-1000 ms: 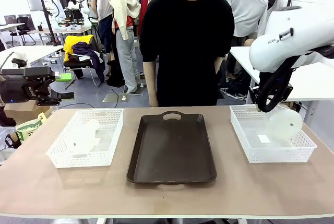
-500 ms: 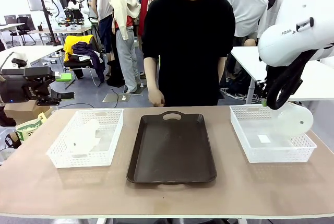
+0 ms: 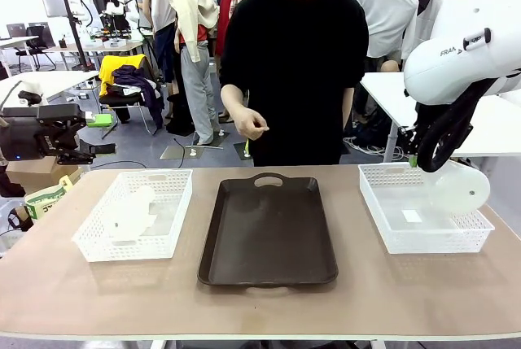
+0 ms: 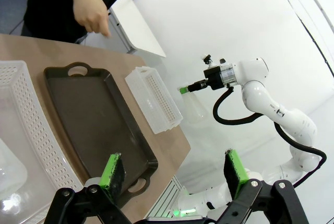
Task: Prepare the laboratory tools.
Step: While moving the picked Big flask to the Handle tray indicated by the person, stop as directed by the person.
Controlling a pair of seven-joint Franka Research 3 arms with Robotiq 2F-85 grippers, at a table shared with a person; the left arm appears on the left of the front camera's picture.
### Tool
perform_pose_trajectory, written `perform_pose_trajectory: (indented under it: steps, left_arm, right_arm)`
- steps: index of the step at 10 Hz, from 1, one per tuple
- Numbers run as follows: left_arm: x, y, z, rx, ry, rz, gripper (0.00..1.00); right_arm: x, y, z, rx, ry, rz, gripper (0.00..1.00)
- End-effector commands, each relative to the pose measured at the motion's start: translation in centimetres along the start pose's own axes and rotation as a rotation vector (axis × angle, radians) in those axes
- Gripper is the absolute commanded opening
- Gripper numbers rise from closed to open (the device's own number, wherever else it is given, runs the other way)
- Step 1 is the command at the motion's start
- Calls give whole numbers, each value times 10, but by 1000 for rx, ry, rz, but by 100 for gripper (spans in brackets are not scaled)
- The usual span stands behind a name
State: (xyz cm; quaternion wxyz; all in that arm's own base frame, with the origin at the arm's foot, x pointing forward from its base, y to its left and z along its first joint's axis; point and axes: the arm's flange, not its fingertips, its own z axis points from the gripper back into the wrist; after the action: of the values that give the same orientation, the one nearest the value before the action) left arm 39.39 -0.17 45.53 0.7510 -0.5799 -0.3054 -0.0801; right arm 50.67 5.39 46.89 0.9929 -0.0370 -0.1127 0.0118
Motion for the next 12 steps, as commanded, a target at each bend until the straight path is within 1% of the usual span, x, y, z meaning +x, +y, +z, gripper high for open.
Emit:
perform_pose_trajectory:
  steps: [1, 10, 12]
  left_arm:
    - [0, 0, -2, 3, -7, 12, 100]
    - [0, 0, -2, 3, -7, 12, 100]
    - [0, 0, -2, 3, -7, 12, 100]
  right_arm:
    - [3, 1, 0, 0, 1, -13, 0]
    - [0, -1, 0, -1, 0, -1, 0]
    - [9, 34, 28, -6, -5, 51, 0]
